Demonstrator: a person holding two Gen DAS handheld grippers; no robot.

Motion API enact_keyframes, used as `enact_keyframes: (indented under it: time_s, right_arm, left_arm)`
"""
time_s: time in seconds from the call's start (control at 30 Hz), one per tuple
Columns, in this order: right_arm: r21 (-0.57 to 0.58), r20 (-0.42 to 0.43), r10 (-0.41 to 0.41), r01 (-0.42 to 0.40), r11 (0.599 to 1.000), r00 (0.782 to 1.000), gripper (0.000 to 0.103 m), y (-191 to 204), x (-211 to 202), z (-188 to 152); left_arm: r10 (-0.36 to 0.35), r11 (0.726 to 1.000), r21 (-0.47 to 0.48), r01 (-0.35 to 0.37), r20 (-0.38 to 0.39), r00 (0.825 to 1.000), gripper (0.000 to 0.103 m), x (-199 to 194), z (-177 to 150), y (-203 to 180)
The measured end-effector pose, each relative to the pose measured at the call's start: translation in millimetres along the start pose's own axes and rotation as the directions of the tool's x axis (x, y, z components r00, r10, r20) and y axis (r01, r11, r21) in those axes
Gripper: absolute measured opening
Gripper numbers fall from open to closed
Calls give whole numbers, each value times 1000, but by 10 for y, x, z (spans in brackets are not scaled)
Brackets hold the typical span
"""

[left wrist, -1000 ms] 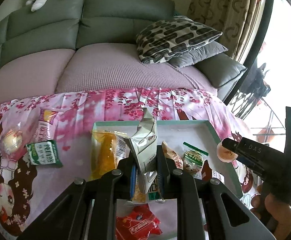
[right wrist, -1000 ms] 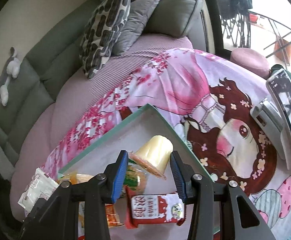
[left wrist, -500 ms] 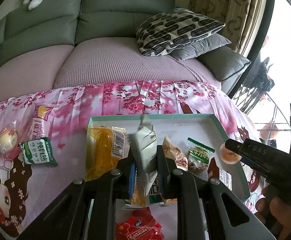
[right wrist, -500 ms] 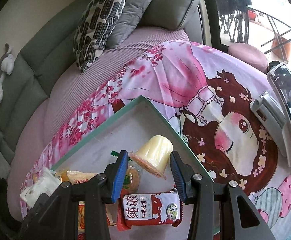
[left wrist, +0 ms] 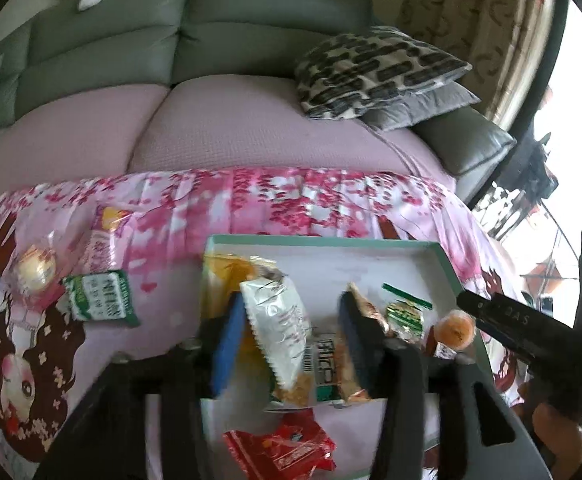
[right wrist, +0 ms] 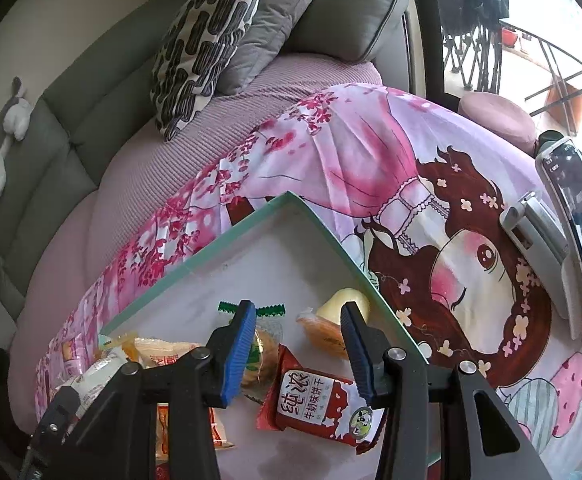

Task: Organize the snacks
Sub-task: 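Open both tools to drop the sachet and cup into the tray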

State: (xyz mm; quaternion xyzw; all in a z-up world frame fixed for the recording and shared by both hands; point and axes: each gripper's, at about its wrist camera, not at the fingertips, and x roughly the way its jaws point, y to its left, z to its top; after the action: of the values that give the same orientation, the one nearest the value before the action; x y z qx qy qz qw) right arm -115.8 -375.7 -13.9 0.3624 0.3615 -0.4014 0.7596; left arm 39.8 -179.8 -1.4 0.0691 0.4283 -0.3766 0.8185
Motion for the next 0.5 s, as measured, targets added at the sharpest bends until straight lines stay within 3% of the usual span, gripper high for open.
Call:
enact_keyframes:
  time_s: [0.07,0.23,0.5]
  right_arm:
    - [-12,-6,-9,9,1000,1000,59,28,8,-8]
    - [-56,-14,-26,25,998,1000,62,117,12,-30]
    - [-130,-36,-47,42,991,998,69,304,47,-103]
  left_arm:
    - [21,999,-46,-22,-14,1000,61,9,3,107]
    - [145,979,-135,-153,-69,987,64,69,-18,359]
    - [222,950,-193,-244,-126,967,77,122,-66,623]
